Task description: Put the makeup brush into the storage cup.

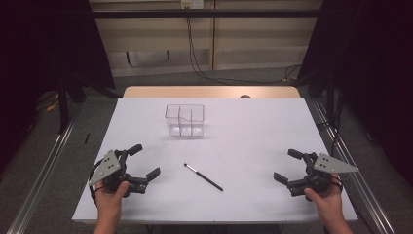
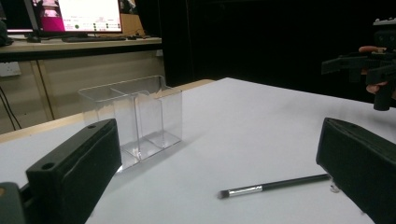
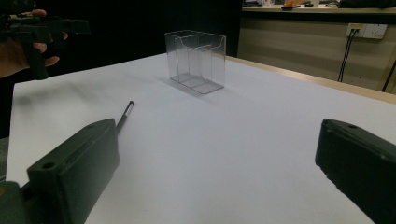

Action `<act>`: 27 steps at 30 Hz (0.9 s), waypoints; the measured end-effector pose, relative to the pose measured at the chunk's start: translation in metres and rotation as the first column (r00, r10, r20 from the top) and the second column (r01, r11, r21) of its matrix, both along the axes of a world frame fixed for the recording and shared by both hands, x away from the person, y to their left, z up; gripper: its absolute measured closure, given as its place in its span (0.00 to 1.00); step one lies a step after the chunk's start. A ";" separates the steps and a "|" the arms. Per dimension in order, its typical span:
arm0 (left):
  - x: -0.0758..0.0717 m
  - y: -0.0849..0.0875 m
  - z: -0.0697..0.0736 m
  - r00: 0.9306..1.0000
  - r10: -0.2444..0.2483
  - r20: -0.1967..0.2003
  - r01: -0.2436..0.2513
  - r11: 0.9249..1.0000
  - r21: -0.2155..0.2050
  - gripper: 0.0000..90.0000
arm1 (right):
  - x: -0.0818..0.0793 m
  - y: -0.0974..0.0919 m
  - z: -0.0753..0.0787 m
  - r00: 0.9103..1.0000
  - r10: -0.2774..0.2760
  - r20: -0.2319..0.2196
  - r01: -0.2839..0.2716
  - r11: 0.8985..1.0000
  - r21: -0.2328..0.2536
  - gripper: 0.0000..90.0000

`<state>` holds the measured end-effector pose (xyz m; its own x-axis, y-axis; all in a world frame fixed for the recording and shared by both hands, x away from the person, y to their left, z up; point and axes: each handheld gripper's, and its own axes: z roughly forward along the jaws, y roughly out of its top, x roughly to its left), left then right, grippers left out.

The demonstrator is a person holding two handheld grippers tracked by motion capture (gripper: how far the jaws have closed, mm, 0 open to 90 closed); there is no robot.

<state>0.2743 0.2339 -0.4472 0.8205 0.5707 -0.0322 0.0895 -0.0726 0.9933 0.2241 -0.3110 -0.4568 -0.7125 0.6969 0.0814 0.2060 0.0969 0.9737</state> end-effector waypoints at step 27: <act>0.016 -0.064 0.009 0.995 -0.091 -0.046 0.093 0.995 0.045 0.00 | 0.001 0.000 0.002 1.000 0.009 0.009 -0.009 1.000 0.010 0.00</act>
